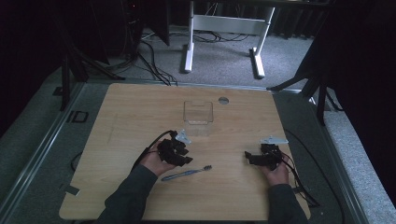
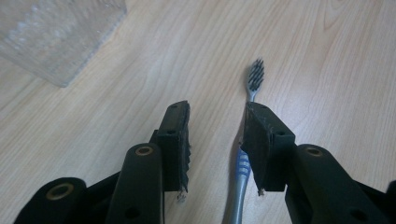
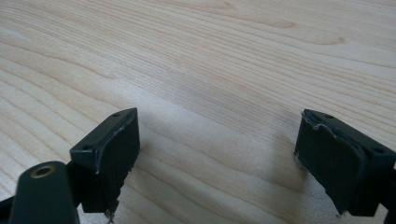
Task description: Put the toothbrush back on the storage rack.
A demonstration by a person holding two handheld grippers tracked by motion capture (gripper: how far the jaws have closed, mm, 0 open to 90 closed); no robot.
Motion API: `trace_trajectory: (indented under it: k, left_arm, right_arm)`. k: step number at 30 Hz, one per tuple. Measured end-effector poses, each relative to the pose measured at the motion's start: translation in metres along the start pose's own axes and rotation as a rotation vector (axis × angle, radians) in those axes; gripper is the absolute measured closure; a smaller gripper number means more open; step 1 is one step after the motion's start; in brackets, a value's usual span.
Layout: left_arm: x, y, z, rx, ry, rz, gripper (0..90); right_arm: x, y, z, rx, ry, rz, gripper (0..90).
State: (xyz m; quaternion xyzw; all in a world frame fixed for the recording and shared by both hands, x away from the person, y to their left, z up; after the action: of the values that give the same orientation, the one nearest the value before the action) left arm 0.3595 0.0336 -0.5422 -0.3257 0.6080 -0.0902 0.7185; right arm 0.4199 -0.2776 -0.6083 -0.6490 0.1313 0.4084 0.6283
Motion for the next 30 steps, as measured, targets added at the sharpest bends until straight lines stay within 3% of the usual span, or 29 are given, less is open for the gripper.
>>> trace_trajectory:
  k: [12, 30]
  left_arm:
    - [0.01, 0.002, -0.008, 0.007, 0.016, 0.09, 62.9]
    - [0.026, 0.008, -0.022, 0.057, 0.028, 0.232, 66.4]
  right_arm:
    - [0.0, 0.0, 0.0, -0.003, -0.002, 0.001, 13.5]
    - [0.0, 0.0, 0.001, -0.006, -0.005, 0.001, 13.5]
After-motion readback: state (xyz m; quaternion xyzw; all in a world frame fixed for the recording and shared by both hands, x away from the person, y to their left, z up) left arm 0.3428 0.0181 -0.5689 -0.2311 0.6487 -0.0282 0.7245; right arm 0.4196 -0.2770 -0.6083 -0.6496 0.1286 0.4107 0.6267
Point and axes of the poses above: each handheld gripper's, and its own axes: x roughly forward along the jaws, y roughly out of its underside, z roughly to its left, the point moved 7 cm from there along x, roughly forward along the jaws, and after that the axes turned 10 degrees about x, right-handed, at the moved point
